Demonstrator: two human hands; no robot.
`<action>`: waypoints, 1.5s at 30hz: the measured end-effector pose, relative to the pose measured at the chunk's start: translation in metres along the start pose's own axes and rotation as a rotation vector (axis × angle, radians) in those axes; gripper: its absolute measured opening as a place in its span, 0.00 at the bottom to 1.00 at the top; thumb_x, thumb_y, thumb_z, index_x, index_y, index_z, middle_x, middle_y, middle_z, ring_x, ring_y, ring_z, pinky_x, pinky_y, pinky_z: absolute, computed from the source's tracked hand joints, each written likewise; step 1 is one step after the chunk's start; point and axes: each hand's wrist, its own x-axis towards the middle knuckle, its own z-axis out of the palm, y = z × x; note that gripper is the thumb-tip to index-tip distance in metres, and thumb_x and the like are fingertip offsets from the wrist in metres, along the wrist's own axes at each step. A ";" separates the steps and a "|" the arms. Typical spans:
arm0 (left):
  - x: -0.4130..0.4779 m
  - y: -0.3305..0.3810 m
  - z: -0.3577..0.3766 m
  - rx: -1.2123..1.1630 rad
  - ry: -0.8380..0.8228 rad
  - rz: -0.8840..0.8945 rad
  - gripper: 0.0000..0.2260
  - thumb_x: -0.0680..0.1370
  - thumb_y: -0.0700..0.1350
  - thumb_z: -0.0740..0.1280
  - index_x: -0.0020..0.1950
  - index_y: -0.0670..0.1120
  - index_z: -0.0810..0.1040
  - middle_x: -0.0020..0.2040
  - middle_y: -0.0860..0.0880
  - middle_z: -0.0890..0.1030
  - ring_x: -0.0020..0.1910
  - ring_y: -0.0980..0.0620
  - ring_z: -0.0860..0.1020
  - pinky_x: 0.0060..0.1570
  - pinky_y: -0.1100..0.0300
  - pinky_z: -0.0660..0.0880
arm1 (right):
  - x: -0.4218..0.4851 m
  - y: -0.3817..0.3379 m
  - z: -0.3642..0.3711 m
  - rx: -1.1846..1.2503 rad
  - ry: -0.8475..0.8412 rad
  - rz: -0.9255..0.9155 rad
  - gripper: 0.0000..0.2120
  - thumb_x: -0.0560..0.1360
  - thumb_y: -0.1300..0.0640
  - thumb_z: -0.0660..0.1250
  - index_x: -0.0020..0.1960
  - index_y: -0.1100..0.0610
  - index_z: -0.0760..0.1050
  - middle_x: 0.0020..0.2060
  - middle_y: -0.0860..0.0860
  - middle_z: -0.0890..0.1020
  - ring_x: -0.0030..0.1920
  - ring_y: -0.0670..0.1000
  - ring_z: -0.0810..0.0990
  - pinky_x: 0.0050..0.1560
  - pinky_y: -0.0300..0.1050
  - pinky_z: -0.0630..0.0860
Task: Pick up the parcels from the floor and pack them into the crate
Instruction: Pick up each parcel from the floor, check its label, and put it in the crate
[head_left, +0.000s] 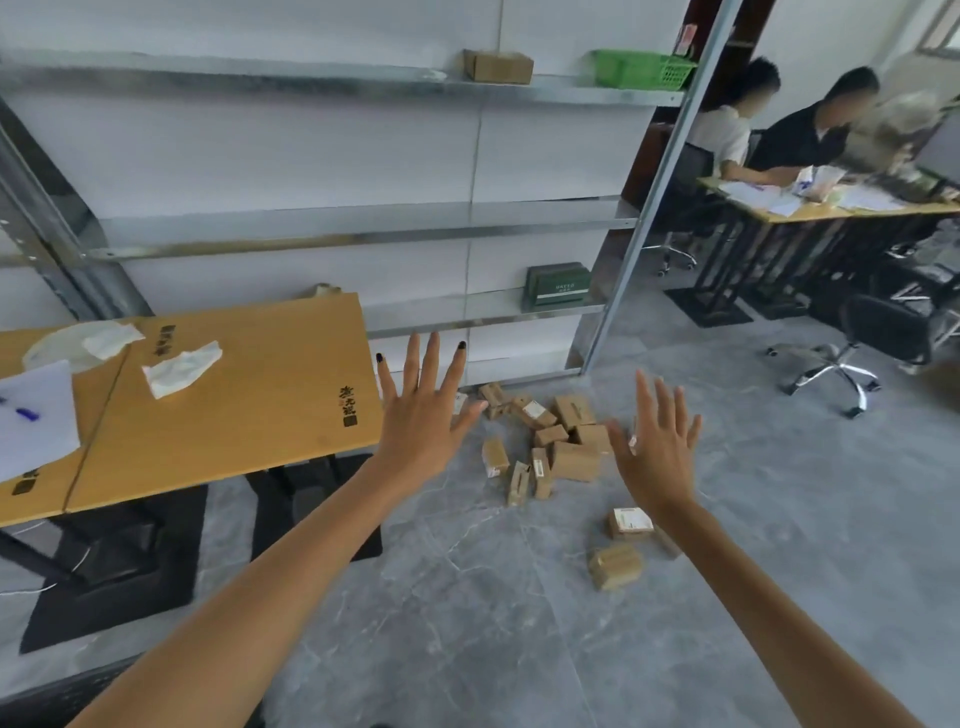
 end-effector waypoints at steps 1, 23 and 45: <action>0.012 0.004 0.006 -0.006 -0.004 0.004 0.35 0.73 0.67 0.35 0.77 0.52 0.44 0.78 0.45 0.43 0.76 0.44 0.36 0.66 0.40 0.31 | 0.011 0.008 0.002 0.000 0.000 0.019 0.31 0.80 0.42 0.52 0.78 0.51 0.46 0.77 0.56 0.52 0.77 0.58 0.43 0.73 0.62 0.40; 0.358 0.044 0.161 -0.384 -0.549 0.132 0.27 0.80 0.59 0.51 0.75 0.47 0.58 0.76 0.43 0.58 0.76 0.42 0.51 0.72 0.41 0.55 | 0.289 0.086 0.112 0.017 -0.142 0.324 0.29 0.80 0.43 0.51 0.77 0.50 0.47 0.76 0.54 0.54 0.77 0.57 0.45 0.74 0.60 0.40; 0.527 0.197 0.388 -0.483 -1.173 -0.102 0.15 0.82 0.50 0.55 0.62 0.43 0.73 0.58 0.45 0.78 0.57 0.49 0.76 0.51 0.60 0.68 | 0.441 0.303 0.256 0.137 -0.621 0.621 0.25 0.81 0.46 0.51 0.75 0.51 0.54 0.71 0.54 0.66 0.71 0.57 0.63 0.71 0.57 0.60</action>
